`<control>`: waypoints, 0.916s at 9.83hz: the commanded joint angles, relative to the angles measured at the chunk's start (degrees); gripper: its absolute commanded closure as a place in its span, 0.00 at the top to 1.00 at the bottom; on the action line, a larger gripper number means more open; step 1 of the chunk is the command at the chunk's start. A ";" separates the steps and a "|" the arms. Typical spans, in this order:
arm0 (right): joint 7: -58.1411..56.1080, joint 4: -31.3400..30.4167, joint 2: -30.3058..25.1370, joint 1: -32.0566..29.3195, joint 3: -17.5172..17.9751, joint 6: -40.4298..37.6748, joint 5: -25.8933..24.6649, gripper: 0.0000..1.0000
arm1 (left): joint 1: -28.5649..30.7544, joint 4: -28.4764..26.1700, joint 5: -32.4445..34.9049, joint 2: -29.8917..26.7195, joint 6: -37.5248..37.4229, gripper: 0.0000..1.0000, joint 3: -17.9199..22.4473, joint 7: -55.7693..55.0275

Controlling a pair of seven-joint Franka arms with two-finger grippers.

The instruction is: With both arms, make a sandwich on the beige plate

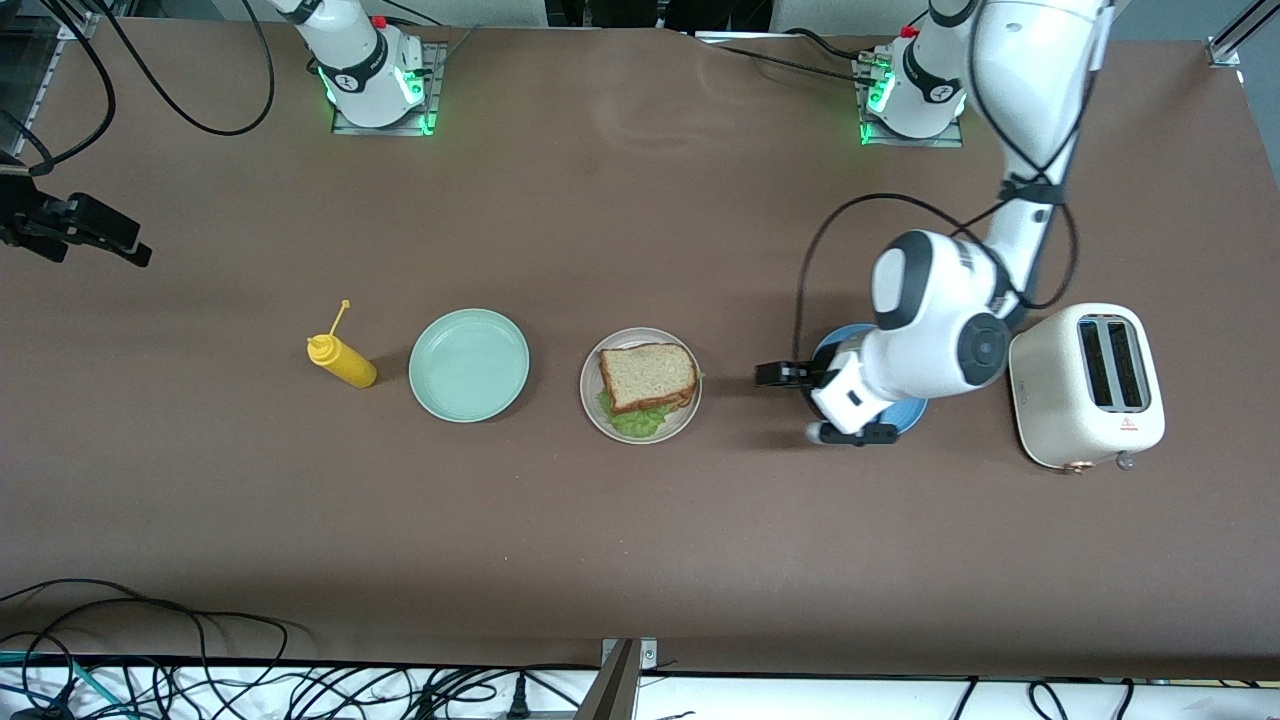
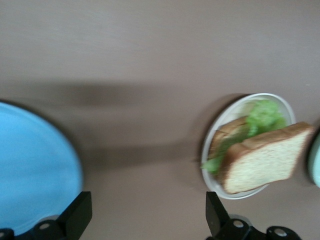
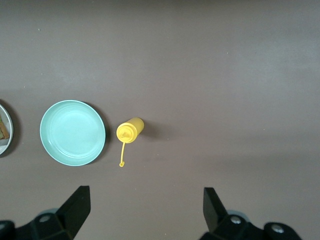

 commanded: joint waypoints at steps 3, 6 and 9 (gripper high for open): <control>-0.14 0.82 -0.18 -0.22 0.36 -0.60 0.47 1.00 | 5.12 2.34 19.95 -5.14 -16.64 1.00 1.25 -2.67; -0.14 0.82 -0.18 -0.22 0.36 -0.60 0.55 1.00 | 8.37 4.19 27.73 -7.95 -21.33 1.00 2.31 -2.24; -0.14 0.82 -0.26 -0.22 0.36 -0.60 0.55 1.00 | 10.40 7.27 27.82 -10.23 -26.86 1.00 2.66 -2.15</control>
